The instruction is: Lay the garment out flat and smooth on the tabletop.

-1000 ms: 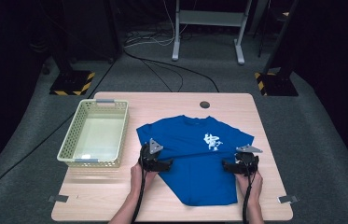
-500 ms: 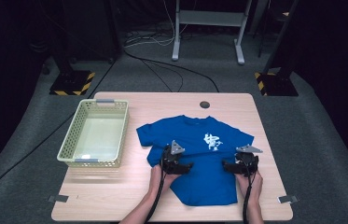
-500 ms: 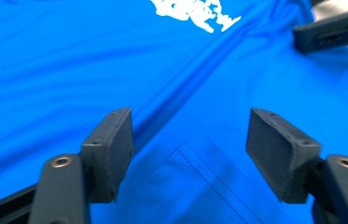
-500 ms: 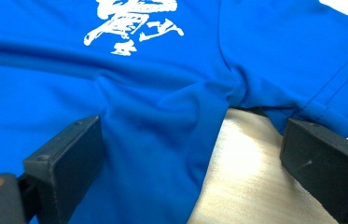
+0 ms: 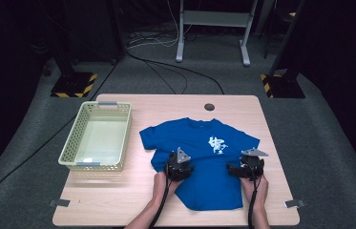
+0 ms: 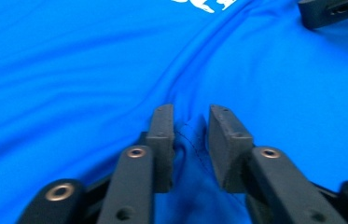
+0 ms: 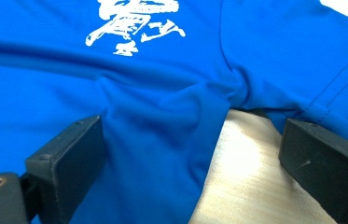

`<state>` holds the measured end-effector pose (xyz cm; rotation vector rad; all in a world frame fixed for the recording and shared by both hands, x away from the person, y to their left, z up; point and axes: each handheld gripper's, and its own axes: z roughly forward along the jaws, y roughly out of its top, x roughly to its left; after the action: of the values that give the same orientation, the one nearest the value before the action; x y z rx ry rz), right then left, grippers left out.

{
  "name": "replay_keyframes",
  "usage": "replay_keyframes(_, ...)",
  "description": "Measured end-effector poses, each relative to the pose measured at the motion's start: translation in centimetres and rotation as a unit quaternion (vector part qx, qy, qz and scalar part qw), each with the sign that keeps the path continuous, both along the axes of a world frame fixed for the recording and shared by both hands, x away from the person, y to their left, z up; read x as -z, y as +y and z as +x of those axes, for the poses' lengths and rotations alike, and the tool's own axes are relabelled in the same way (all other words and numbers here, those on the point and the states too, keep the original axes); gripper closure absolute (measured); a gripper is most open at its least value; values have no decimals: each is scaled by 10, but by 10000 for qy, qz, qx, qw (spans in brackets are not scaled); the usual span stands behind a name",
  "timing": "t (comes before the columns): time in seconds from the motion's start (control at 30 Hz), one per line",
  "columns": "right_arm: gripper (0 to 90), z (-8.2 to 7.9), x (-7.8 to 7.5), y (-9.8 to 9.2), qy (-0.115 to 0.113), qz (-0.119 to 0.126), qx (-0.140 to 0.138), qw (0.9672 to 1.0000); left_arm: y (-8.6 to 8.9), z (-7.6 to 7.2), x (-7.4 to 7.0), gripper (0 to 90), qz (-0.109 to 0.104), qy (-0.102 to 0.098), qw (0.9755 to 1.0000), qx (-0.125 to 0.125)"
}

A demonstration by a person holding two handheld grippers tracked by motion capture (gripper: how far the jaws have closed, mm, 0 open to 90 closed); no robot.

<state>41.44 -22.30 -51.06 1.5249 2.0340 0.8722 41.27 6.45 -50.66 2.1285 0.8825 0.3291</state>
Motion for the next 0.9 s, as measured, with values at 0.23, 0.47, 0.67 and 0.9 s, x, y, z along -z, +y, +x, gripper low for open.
replay_keyframes(0.23, 63, 0, 0, 0, -2, 0, 5, 10000, 5, -1, 1, 839, -209, 74, 9997, 51)
replay_keyframes(0.47, 63, 0, 0, 0, -1, -1, 8, 10000, 11, -7, 0, 841, -362, -1, 9993, 53)
replay_keyframes(0.67, 64, 0, 0, 0, -1, -1, 8, 10000, 15, -9, 0, 844, -449, 0, 9990, 50)
replay_keyframes(0.9, 63, 0, 0, 0, 1, 0, 9, 10000, 17, -11, -1, 848, -432, -58, 9990, 76)
